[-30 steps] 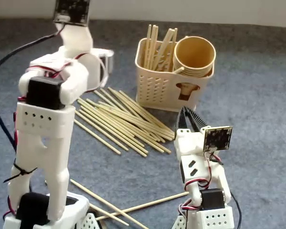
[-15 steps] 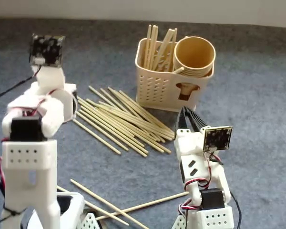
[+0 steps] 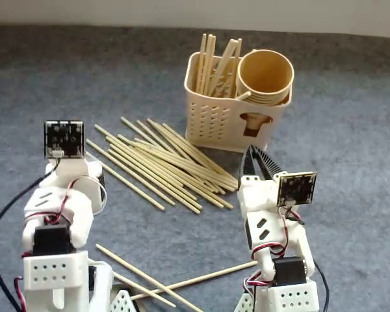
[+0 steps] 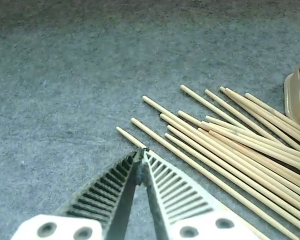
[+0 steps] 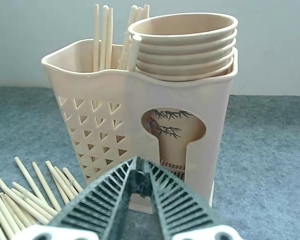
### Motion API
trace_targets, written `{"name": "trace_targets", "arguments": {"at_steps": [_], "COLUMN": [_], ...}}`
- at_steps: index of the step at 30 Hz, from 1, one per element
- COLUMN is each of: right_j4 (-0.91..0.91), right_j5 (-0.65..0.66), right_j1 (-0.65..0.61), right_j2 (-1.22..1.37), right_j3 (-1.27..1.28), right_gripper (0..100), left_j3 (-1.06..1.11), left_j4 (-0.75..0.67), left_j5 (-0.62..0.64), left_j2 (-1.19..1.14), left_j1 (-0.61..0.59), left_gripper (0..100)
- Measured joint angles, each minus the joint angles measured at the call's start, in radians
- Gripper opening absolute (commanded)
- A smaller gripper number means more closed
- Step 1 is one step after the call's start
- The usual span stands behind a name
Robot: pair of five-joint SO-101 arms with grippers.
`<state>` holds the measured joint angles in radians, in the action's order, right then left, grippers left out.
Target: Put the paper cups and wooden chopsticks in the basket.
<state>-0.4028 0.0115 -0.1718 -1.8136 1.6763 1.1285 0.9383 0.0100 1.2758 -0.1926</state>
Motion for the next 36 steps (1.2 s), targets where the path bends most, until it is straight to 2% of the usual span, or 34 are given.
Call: {"name": "trace_targets", "arguments": {"at_steps": [14,25,36], "right_j4": [0.000,0.000,-0.005], "right_j5": [0.000,0.000,0.000], "right_j1": [0.000,0.000,0.000], "right_j2": [0.000,0.000,0.000], "right_j3": [0.000,0.000,0.000], "right_gripper": [0.6,0.6,0.5], "left_j3": [0.384,0.543,0.546], "left_j4": [-0.003,-0.003,0.008], "left_j5": [0.000,0.002,0.000], "left_j2": [0.509,0.531,0.531], "left_j1": [-0.003,-0.002,-0.003], "left_gripper": [0,0,0]}}
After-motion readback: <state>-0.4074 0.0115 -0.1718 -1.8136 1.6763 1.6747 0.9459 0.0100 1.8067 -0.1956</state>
